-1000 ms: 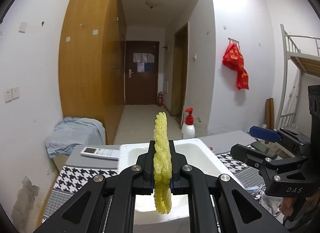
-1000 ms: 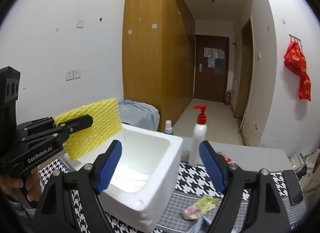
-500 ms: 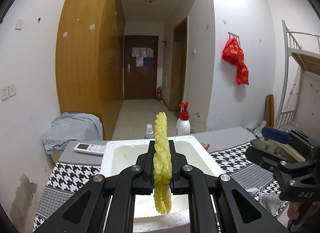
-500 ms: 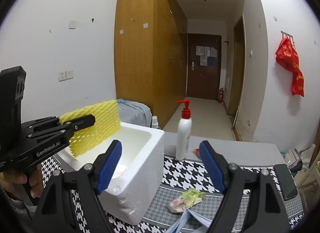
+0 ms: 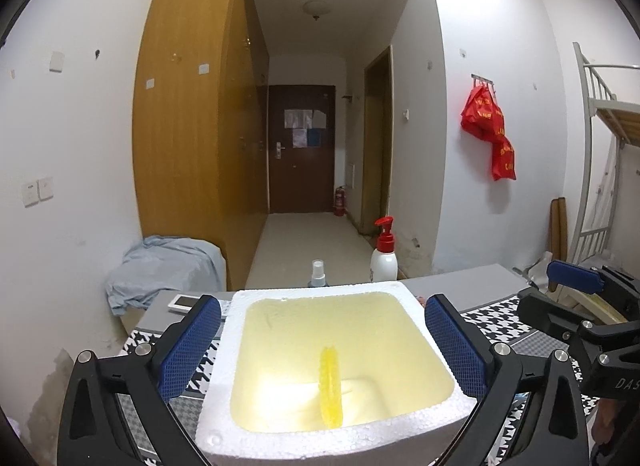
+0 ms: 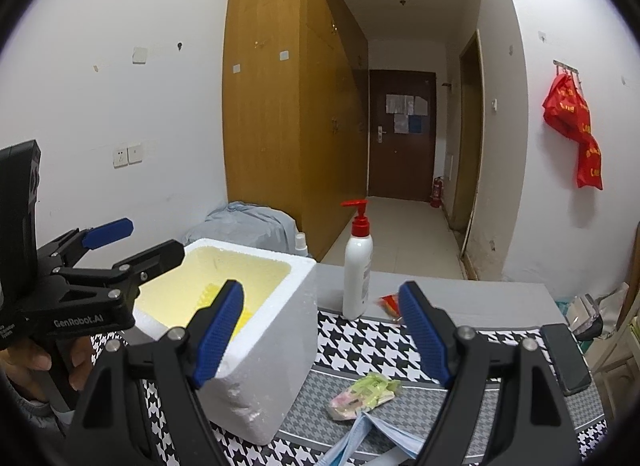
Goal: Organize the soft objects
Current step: 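Lower the yellow net into the foam box and open the left tool, then withdraw both tools from the box back over the table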
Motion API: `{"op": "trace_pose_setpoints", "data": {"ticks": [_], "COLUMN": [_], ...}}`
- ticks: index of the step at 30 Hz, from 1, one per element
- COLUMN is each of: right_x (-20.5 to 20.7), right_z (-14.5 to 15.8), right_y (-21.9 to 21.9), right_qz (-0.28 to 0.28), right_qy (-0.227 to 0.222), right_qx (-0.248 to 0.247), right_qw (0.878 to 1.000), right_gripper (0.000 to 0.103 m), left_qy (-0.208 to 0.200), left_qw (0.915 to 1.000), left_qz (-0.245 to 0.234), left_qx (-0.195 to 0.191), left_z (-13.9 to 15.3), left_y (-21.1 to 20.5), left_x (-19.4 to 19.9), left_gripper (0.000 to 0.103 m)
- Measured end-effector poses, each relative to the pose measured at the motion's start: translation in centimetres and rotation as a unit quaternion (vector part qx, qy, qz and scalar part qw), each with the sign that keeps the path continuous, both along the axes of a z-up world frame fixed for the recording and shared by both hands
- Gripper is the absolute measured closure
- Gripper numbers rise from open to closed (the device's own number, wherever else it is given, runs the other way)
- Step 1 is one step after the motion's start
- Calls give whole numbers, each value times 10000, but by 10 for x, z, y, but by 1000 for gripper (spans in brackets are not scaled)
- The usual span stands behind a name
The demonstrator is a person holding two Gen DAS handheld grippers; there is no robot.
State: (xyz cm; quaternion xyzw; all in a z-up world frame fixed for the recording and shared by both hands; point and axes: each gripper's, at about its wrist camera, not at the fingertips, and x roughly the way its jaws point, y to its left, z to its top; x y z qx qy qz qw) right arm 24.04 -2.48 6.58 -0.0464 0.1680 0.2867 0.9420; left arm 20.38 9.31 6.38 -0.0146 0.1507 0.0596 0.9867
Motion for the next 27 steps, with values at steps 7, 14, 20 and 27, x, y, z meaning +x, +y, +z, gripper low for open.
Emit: {"op": "trace_pose_setpoints", "data": {"ticks": [7, 14, 20, 27], "right_x": [-15, -37, -56, -73], "right_z": [6, 10, 13, 12], "right_y": [-11, -24, -36, -44], "right_qz": [-15, -32, -195, -272], "right_qy": [-114, -216, -396, -430], "right_qx": [48, 137, 211, 144], "right_qw": [9999, 9997, 9988, 9986], "right_gripper": [20, 19, 0, 0], "left_qy": [-95, -272, -402, -441], "left_qw": [9999, 9995, 9990, 9990], "left_qz": [112, 155, 171, 112], "left_qx": [12, 48, 7, -4], "left_z": [6, 17, 20, 22], "left_y": [-3, -13, -18, -28], "left_x": [-19, -44, -67, -77], "left_gripper": [1, 1, 1, 1]}}
